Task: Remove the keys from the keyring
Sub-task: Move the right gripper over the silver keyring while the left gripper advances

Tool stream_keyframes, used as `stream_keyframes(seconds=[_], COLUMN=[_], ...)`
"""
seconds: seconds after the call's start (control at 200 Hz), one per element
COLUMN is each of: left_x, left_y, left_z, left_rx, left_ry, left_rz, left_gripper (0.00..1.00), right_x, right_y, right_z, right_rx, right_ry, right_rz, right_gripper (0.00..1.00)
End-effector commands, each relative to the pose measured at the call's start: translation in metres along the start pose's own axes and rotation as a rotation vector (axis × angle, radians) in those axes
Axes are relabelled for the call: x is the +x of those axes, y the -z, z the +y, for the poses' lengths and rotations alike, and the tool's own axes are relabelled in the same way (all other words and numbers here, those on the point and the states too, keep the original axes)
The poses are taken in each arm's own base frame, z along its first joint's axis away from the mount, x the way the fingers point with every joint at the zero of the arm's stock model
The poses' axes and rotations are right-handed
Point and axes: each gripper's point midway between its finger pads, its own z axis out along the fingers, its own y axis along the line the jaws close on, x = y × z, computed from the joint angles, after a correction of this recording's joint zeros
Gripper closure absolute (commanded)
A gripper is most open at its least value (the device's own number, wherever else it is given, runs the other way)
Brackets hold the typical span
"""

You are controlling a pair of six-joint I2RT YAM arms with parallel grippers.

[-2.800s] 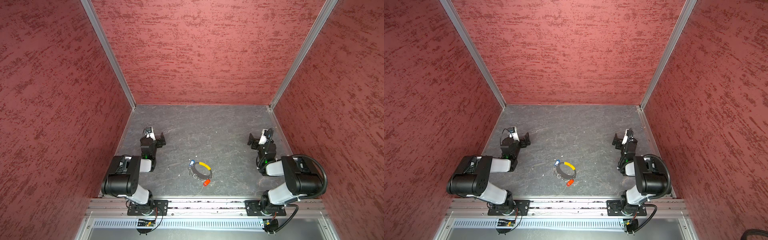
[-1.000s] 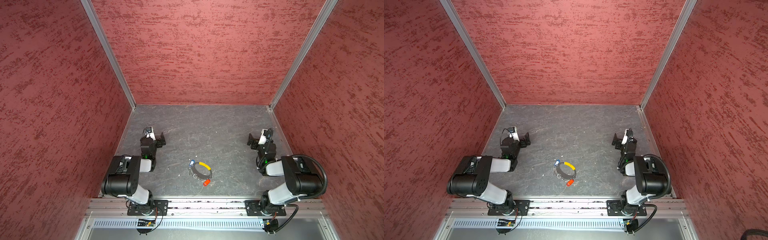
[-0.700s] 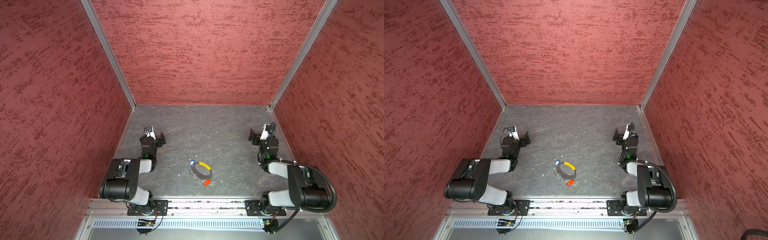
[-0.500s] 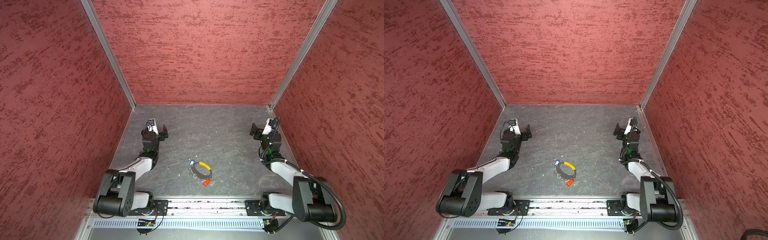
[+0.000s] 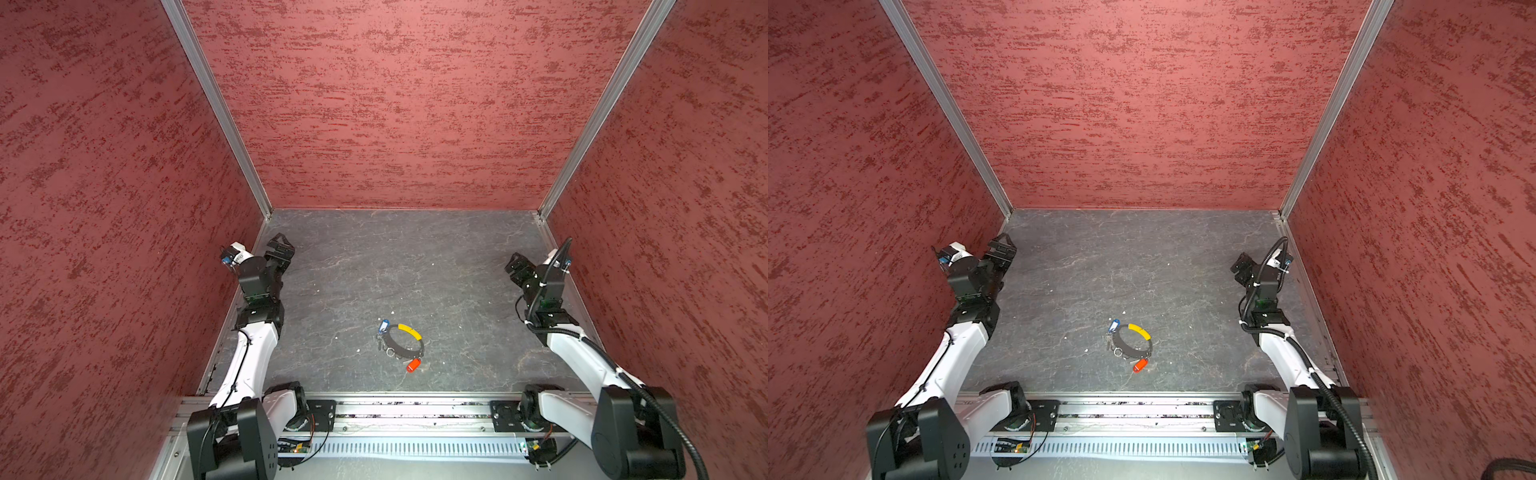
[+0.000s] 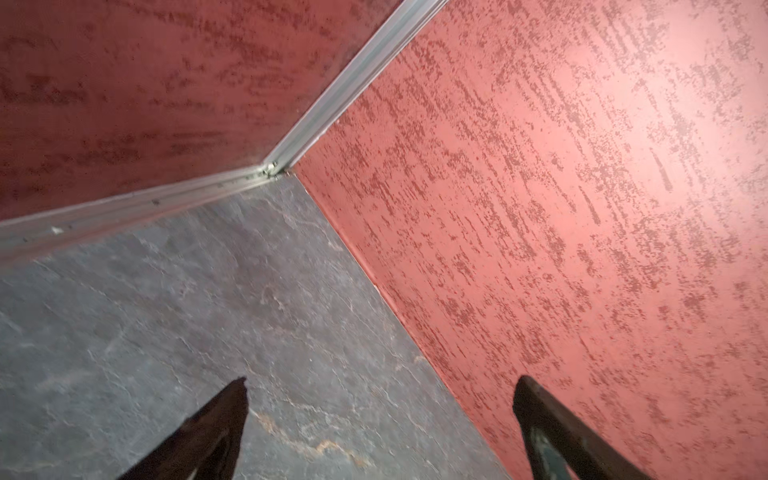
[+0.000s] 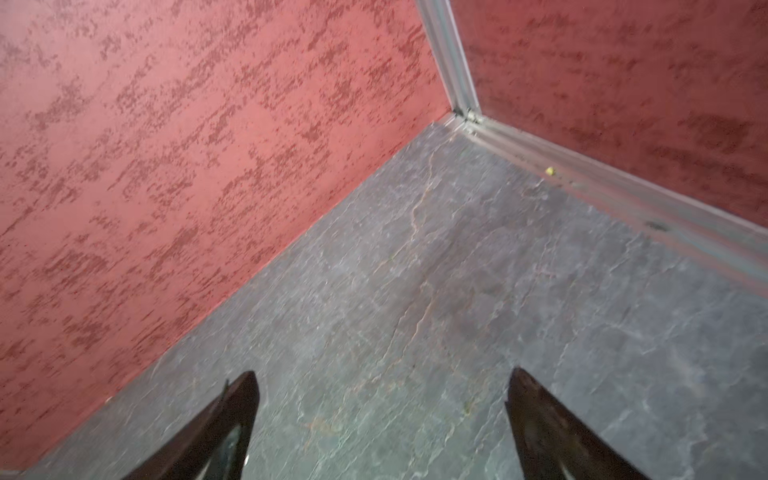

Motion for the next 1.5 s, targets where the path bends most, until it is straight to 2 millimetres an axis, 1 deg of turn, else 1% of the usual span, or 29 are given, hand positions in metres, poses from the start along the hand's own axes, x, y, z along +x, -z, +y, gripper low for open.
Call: stream_keyframes(seconds=[0.0,0.055,0.12,0.175,0.225,0.256,0.351,0.431,0.481,0.526,0.616,0.711,0.767,0.872,0.977,1.067,1.137,1.202,1.257,1.333,1.403,1.418,1.493], left_x=[0.029,0.029,0.028,0.028,0.03,0.03,0.044,0.064,0.083,0.099,0.132,0.158,0.169,0.183,0.192,0.196,0.199,0.201,0.202,0.206,0.207,0.208,0.21], left_y=[0.002,0.006,0.012,0.015,0.018,0.019,0.024,0.033,0.04,0.048,0.065,0.082,0.09,0.101,0.107,0.111,0.113,0.114,0.115,0.117,0.118,0.119,0.12], left_z=[-0.006,-0.013,-0.021,-0.026,-0.032,-0.038,-0.049,-0.059,-0.067,-0.071,-0.073,-0.067,-0.063,-0.053,-0.046,-0.043,-0.039,-0.037,-0.036,-0.032,-0.029,-0.028,-0.025], left_rx=[0.071,0.122,0.17,0.183,0.194,0.203,0.212,0.234,0.247,0.253,0.26,0.242,0.24,0.224,0.205,0.18,0.162,0.163,0.168,0.173,0.18,0.182,0.194], left_ry=[0.103,0.116,0.138,0.145,0.126,0.113,0.078,0.039,-0.006,-0.047,-0.116,-0.183,-0.223,-0.27,-0.29,-0.298,-0.311,-0.331,-0.34,-0.348,-0.348,-0.349,-0.35], left_rz=[0.165,0.161,0.153,0.167,0.195,0.211,0.286,0.359,0.419,0.47,0.565,0.613,0.619,0.614,0.623,0.641,0.649,0.649,0.649,0.652,0.65,0.65,0.641], left_gripper=[0.01,0.01,0.01,0.0,0.01,0.01,0.01,0.0,0.01,0.0,0.0,0.0,0.0,0.0,0.01,0.01,0.01,0.0,0.01,0.01,0.01,0.01,0.0], right_x=[0.007,0.014,0.029,0.046,0.061,0.074,0.107,0.131,0.146,0.157,0.178,0.202,0.216,0.239,0.257,0.269,0.275,0.28,0.282,0.288,0.29,0.296,0.301], right_y=[0.004,0.005,0.006,0.01,0.014,0.019,0.036,0.052,0.06,0.068,0.081,0.095,0.101,0.111,0.117,0.122,0.126,0.13,0.133,0.137,0.142,0.141,0.146], right_z=[0.026,0.033,0.036,0.044,0.046,0.05,0.059,0.068,0.073,0.076,0.084,0.096,0.099,0.108,0.117,0.124,0.129,0.134,0.137,0.136,0.136,0.132,0.128], right_rx=[-0.134,-0.156,-0.146,-0.181,-0.181,-0.192,-0.206,-0.222,-0.229,-0.225,-0.224,-0.233,-0.224,-0.214,-0.211,-0.202,-0.194,-0.194,-0.186,-0.173,-0.155,-0.138,-0.105], right_ry=[-0.074,-0.04,-0.01,0.012,0.014,0.025,0.062,0.095,0.113,0.134,0.194,0.252,0.276,0.307,0.317,0.333,0.348,0.362,0.368,0.382,0.394,0.415,0.47], right_rz=[0.068,0.131,0.223,0.306,0.361,0.402,0.491,0.567,0.617,0.657,0.724,0.774,0.794,0.807,0.808,0.803,0.793,0.788,0.785,0.793,0.808,0.818,0.831], right_gripper=[0.07,0.09,0.09,0.14,0.15,0.15,0.16,0.16,0.17,0.18,0.2,0.21,0.22,0.23,0.28,0.31,0.34,0.41,0.44,0.47,0.52,0.52,0.54])
